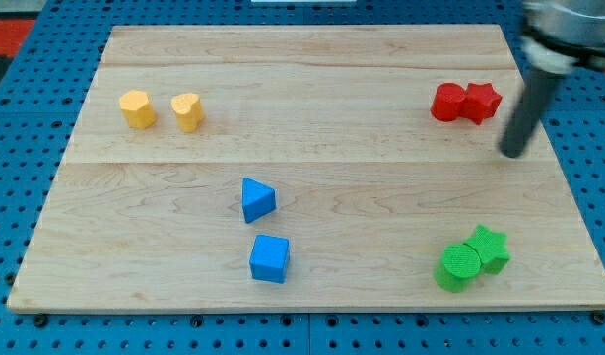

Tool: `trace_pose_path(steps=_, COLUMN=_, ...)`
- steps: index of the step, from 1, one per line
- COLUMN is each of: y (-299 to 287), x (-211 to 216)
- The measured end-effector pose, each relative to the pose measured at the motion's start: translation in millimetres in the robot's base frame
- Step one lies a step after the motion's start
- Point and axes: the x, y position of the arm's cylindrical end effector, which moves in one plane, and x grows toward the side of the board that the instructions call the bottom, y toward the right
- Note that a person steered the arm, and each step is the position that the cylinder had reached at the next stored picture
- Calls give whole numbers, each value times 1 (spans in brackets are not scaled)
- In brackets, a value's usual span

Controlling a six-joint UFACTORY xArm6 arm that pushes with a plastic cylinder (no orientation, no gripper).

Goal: Move the green star to the right of the triangle

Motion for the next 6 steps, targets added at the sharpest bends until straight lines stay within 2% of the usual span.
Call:
trace_pose_path(steps=1, y=24, x=57)
trace_pose_path(steps=2, y=50, x=80)
trace_pose_path(steps=3, y=30, x=141)
trace_pose_path(steps=4, y=-45, x=144)
trace_pose_path(steps=5, y=-113, x=108)
trace_pose_path(steps=6, y=-159, x=42)
